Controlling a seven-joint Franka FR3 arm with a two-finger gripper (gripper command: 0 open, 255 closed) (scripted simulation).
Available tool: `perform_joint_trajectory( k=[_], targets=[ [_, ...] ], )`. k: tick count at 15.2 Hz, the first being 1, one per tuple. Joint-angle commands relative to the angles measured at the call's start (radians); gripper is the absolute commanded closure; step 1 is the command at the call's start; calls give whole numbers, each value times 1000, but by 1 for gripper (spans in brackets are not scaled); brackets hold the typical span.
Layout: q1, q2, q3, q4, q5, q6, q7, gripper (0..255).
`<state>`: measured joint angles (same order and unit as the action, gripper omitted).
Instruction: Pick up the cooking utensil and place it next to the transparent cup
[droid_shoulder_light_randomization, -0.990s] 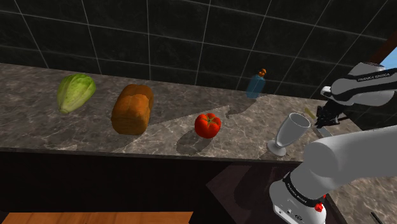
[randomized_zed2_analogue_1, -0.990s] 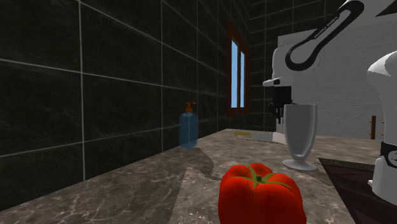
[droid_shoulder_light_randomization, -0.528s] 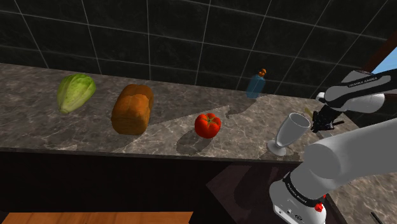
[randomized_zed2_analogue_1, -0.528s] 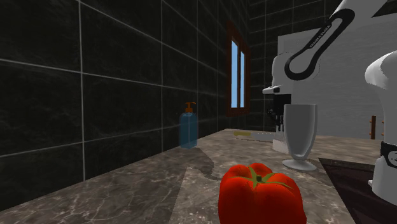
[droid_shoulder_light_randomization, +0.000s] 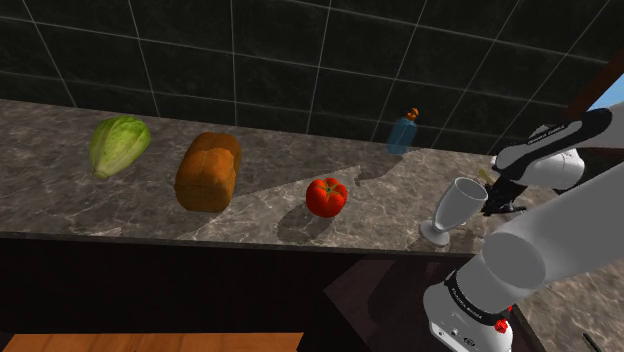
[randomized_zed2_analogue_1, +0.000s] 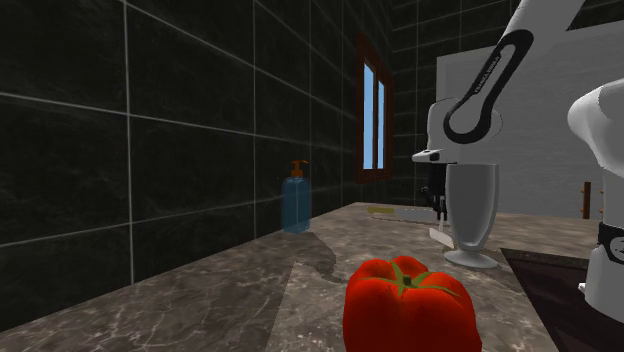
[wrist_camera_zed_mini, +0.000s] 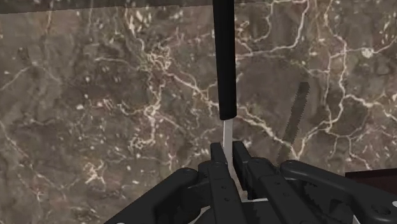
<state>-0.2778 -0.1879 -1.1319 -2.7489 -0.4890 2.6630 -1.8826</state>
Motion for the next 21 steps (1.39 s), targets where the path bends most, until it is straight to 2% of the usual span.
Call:
perform_joint_trajectory(
  k=[1,3,4,5,7,12,13,18,19,20,21],
  targets=[
    [51,56,-46,-8,64,55,-45,255],
    [129,127,-101,-16,189,111,-132,255],
    [176,174,-126,-20,296,139,-207,255],
    [199,231,-113,-23,453,163,-318,255],
    [172,228,-88,-23,443,163,-311,255],
    [168,227,-85,-23,442,163,-310,255],
    [169,227,-86,-22,440,163,-309,0],
    [168,227,-85,-23,442,163,-310,0],
    [218,75,-212,-10,66,85,-44,0],
    [144,-34,-163,3,-102,-3,74,0],
    [-18,-55,12,1,-67,-43,50,0]
  ],
)
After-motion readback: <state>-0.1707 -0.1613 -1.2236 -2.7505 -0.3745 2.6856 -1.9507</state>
